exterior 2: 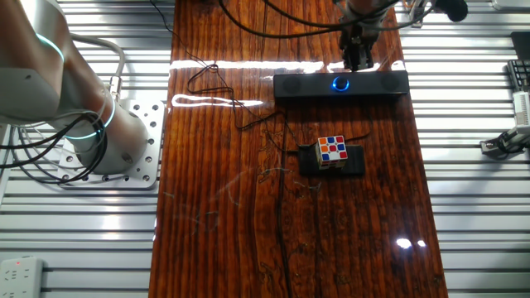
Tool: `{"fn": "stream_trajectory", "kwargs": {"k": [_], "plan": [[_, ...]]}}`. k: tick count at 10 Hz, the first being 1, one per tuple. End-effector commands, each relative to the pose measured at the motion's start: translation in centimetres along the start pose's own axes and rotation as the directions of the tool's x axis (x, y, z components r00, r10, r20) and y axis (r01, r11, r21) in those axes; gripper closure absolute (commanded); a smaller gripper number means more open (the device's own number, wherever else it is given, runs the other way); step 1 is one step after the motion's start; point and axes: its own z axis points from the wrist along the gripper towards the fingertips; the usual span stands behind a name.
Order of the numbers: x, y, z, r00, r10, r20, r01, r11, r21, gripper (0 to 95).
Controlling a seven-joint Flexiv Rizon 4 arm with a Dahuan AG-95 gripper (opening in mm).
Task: Turn the knob to increase the volume of the speaker
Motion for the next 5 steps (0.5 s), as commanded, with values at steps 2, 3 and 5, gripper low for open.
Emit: {"fn": "stream_trajectory", "kwargs": {"k": [2, 3, 5], "plan": [[-0.13, -0.03, 0.1, 0.985, -0.171, -0.022, 0.17, 0.984, -0.045, 95.0], [-0.13, -0.03, 0.1, 0.982, -0.183, -0.044, 0.18, 0.982, -0.059, 95.0], [-0.13, -0.03, 0.1, 0.986, -0.159, -0.047, 0.157, 0.986, -0.056, 95.0]]}}
